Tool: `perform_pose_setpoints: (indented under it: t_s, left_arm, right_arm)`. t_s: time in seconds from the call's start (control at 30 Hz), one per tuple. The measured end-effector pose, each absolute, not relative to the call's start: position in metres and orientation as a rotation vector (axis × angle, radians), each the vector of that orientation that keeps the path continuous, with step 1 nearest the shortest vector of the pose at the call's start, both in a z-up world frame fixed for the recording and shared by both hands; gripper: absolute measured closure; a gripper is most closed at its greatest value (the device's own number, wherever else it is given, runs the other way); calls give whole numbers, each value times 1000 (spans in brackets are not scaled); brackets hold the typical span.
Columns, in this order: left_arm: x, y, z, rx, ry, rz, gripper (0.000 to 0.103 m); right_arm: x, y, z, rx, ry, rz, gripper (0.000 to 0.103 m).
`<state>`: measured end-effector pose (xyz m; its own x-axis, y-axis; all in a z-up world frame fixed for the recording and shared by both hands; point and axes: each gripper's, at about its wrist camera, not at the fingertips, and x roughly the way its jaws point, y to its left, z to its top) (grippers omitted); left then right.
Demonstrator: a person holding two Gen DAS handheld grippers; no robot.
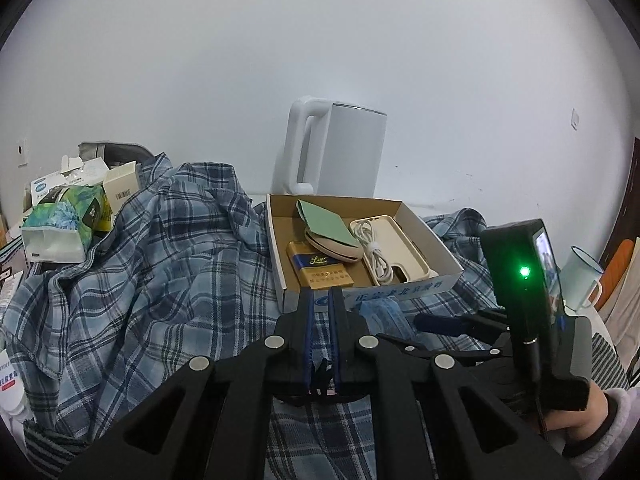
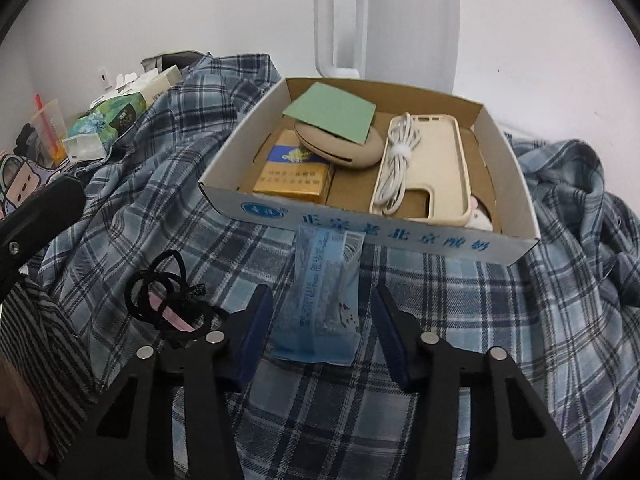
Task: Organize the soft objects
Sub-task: 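Grasp and lift the blue packet with the right tool, then grasp the black cable with pink plug with the left tool while the right tool holds the packet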
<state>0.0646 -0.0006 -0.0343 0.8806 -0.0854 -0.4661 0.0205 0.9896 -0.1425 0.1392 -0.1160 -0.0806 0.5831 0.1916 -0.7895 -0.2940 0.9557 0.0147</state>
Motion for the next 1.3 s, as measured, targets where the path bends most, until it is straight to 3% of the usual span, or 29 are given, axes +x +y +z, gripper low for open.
perform_pose_setpoints:
  t_s: [0.03, 0.27, 0.43, 0.53, 0.57, 0.63, 0.7, 0.97, 1.13, 1.3]
  left_arm:
    - [64, 0, -34, -138, 492, -56, 95]
    - [66, -3, -35, -127, 498, -61, 95]
    - [66, -6, -34, -119, 508, -85, 94]
    - [75, -13, -40, -72, 611, -139, 70]
    - [77, -14, -42, -58, 638, -141, 49]
    - [81, -17, -48, -36, 691, -158, 25]
    - [83, -17, -52, -39, 716, -171, 17]
    - [111, -18, -87, -41, 961, -148, 19]
    - [113, -22, -92, -25, 979, -156, 23]
    - [116, -20, -98, -23, 1006, -123, 54]
  right_arm:
    - [140, -116, -82, -117, 913, 290, 63]
    - [133, -120, -73, -107, 853, 271, 79]
    - [102, -125, -35, -179, 712, 247, 81]
    - [85, -135, -17, -168, 662, 252, 81]
    - [80, -138, -13, -161, 651, 255, 81]
    - [72, -144, -10, -157, 630, 245, 81]
    - [69, -148, -12, -158, 625, 239, 81]
    - [73, -155, -38, -141, 656, 240, 81]
    - [76, -160, -43, -111, 664, 257, 81]
    - [77, -164, -46, -89, 676, 261, 81]
